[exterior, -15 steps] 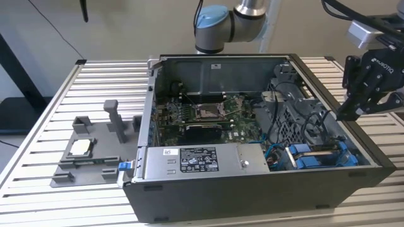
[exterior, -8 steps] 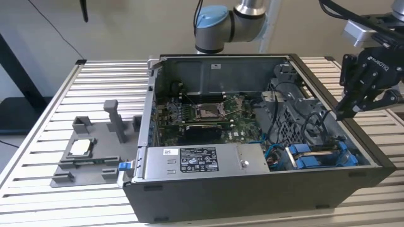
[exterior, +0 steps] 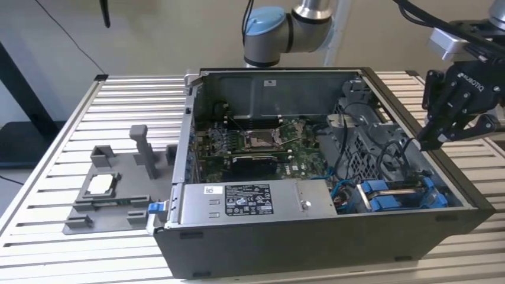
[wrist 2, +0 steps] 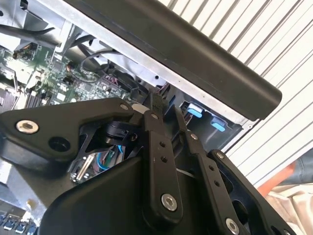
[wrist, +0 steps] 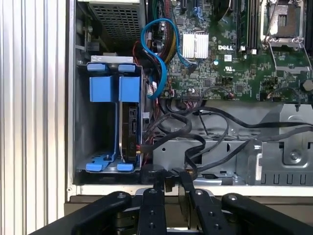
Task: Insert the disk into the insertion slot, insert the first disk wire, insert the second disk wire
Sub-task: 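Insert the second disk wire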
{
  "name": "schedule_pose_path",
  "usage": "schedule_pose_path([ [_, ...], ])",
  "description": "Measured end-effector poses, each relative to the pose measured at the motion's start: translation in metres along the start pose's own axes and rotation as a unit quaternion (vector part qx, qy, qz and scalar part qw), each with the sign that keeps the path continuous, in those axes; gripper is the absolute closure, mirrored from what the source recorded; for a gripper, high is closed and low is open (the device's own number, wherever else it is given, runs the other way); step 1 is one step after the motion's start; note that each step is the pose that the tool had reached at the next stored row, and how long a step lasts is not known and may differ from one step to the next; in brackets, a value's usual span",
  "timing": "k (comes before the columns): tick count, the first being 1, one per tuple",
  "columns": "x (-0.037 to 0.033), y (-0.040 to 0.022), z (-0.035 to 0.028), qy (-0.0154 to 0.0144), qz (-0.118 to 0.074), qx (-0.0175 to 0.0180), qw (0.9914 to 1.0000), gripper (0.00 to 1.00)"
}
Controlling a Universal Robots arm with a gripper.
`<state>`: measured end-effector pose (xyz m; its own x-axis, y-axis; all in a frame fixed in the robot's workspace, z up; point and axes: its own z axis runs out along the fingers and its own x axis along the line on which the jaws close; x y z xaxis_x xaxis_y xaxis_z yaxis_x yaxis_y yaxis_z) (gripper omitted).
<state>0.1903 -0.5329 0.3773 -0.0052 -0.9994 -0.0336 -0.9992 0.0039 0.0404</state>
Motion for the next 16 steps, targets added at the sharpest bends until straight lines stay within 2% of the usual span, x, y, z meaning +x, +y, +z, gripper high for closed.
schedule_pose_path([
  [3,0.0010,-0.0007,0.0001,0.0000,0.000,-0.0001,1.00000,0.73],
  [9,0.0029,-0.0009,0.0002,0.0000,0.000,-0.0029,1.00000,0.73],
  [16,0.0032,-0.0009,0.0002,0.0000,0.000,-0.0029,1.00000,0.73],
])
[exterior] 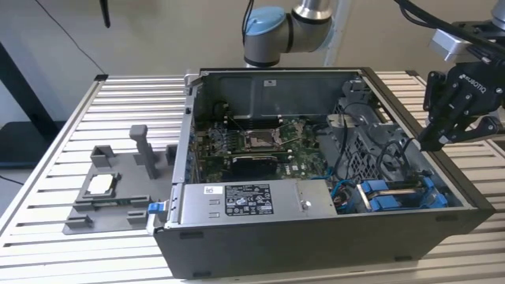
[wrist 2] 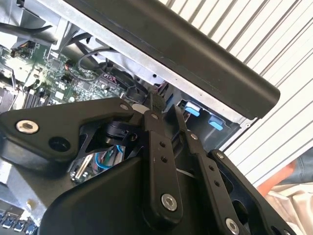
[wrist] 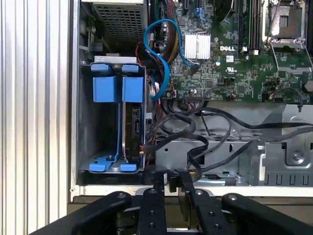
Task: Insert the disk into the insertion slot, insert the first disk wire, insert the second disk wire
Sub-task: 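Insert the second disk wire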
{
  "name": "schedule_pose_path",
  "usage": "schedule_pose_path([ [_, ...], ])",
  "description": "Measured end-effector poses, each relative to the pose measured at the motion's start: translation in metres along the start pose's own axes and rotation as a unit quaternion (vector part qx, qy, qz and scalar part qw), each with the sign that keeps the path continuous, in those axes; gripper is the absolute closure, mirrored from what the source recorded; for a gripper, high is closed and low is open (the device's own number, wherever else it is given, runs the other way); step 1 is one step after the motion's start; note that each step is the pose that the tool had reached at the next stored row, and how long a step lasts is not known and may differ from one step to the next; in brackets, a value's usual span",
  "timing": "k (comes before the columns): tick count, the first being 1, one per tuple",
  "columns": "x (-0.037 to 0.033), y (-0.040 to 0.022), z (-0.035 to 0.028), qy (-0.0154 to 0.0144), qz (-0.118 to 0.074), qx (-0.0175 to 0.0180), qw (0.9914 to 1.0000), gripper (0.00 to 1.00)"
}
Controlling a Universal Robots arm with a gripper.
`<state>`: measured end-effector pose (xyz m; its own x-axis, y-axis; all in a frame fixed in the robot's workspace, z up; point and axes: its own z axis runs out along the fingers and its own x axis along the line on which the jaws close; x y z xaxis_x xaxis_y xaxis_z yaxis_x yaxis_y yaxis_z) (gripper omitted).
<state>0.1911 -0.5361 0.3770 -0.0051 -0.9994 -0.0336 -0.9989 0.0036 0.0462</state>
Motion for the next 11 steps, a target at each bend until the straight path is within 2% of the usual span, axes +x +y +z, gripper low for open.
schedule_pose_path([
  [1,0.0001,0.0000,0.0000,0.0000,0.000,0.0000,1.00000,0.75],
  [2,0.0001,0.0000,0.0000,0.0000,0.000,0.0000,1.00000,0.82],
  [11,0.0004,0.0000,0.0000,0.0000,0.000,0.0000,1.00000,0.84],
])
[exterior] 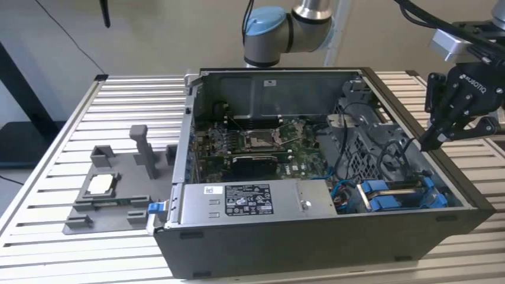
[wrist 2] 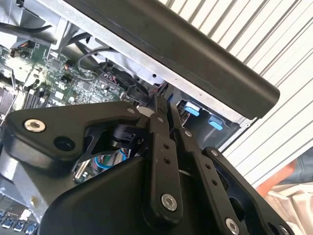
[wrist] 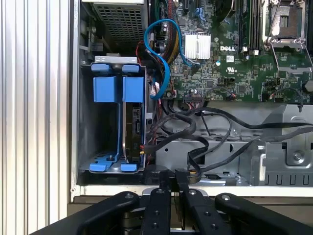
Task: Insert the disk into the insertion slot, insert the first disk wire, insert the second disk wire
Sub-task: 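Insert the second disk wire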
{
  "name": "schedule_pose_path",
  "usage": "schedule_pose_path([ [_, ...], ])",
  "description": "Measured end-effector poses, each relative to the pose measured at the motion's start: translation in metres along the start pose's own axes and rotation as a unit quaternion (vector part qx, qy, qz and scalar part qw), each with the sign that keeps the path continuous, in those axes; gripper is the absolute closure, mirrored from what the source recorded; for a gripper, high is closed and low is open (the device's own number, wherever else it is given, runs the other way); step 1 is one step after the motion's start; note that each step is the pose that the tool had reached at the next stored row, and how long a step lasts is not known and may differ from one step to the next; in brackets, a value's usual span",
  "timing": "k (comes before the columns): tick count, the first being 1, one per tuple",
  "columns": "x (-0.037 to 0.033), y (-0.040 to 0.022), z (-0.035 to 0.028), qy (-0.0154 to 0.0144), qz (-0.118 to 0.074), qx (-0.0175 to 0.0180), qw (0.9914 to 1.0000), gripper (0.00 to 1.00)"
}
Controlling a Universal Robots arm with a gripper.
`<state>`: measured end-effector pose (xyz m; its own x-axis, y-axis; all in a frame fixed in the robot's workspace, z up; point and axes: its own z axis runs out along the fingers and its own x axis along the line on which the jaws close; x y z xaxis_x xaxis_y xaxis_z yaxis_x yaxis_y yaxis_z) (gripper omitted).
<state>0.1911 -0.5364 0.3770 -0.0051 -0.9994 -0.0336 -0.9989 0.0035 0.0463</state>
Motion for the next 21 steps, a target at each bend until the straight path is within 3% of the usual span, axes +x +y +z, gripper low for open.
schedule_pose_path([
  [4,0.0002,0.0004,-0.0004,-0.0001,0.000,0.0000,1.00000,0.84],
  [10,-0.0002,0.0070,-0.0080,-0.0020,0.000,0.0000,1.00000,0.84],
  [21,-0.0002,0.0321,-0.0082,-0.0033,0.000,0.0000,0.99999,0.84],
])
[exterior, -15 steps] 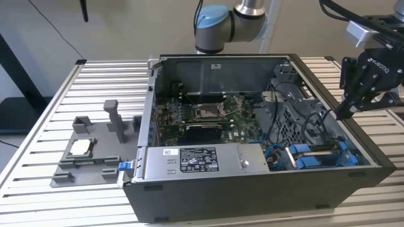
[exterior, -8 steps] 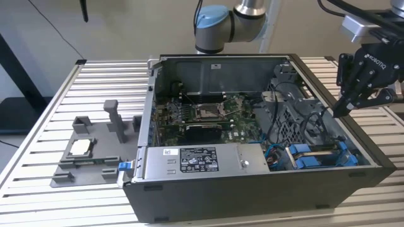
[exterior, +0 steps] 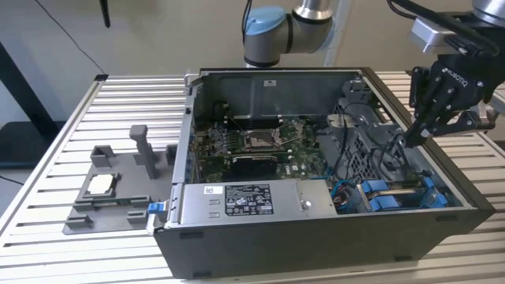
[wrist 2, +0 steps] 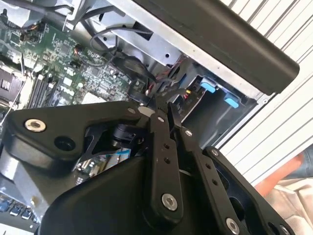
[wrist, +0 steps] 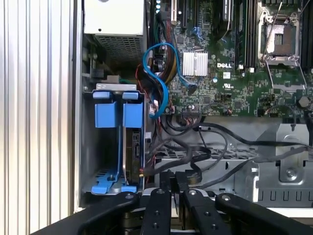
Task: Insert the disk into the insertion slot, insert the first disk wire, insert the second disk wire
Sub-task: 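Insert the second disk wire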
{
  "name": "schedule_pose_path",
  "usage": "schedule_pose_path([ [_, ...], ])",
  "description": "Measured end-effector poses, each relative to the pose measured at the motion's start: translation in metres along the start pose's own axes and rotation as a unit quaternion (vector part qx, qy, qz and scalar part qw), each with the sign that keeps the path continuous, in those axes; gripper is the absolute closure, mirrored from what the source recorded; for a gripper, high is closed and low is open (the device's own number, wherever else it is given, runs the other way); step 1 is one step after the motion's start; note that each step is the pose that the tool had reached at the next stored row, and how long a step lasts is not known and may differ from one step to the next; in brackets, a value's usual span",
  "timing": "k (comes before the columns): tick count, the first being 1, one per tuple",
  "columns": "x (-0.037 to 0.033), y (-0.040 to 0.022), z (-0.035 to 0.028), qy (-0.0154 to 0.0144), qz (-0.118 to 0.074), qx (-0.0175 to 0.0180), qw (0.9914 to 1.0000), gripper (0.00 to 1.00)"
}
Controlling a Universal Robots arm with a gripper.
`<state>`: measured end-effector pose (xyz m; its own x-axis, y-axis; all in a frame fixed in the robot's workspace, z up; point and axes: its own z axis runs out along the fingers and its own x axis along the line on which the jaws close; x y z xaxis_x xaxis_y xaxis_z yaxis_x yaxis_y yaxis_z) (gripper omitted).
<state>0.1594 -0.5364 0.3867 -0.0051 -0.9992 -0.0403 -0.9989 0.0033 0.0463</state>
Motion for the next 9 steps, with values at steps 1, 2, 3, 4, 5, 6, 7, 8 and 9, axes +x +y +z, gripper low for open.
schedule_pose_path([
  [1,0.0000,0.0028,0.0001,-0.0002,0.000,0.0000,1.00000,0.84],
  [2,0.0000,0.0065,0.0003,-0.0004,0.000,0.0000,1.00000,0.84],
  [3,0.0001,0.0096,0.0004,-0.0006,0.000,0.0000,1.00000,0.84],
  [4,0.0001,0.0122,0.0005,-0.0007,0.000,0.0000,1.00000,0.84],
  [5,0.0001,0.0147,0.0007,-0.0007,0.000,0.0000,1.00000,0.84],
  [6,0.0002,0.0172,0.0008,-0.0007,0.000,0.0000,1.00000,0.84],
  [7,0.0004,0.0194,0.0009,-0.0008,0.000,0.0000,1.00000,0.84],
  [8,0.0005,0.0214,0.0010,-0.0008,0.000,0.0000,1.00000,0.84],
  [9,0.0010,0.0233,0.0011,-0.0008,0.000,0.0000,1.00000,0.84],
])
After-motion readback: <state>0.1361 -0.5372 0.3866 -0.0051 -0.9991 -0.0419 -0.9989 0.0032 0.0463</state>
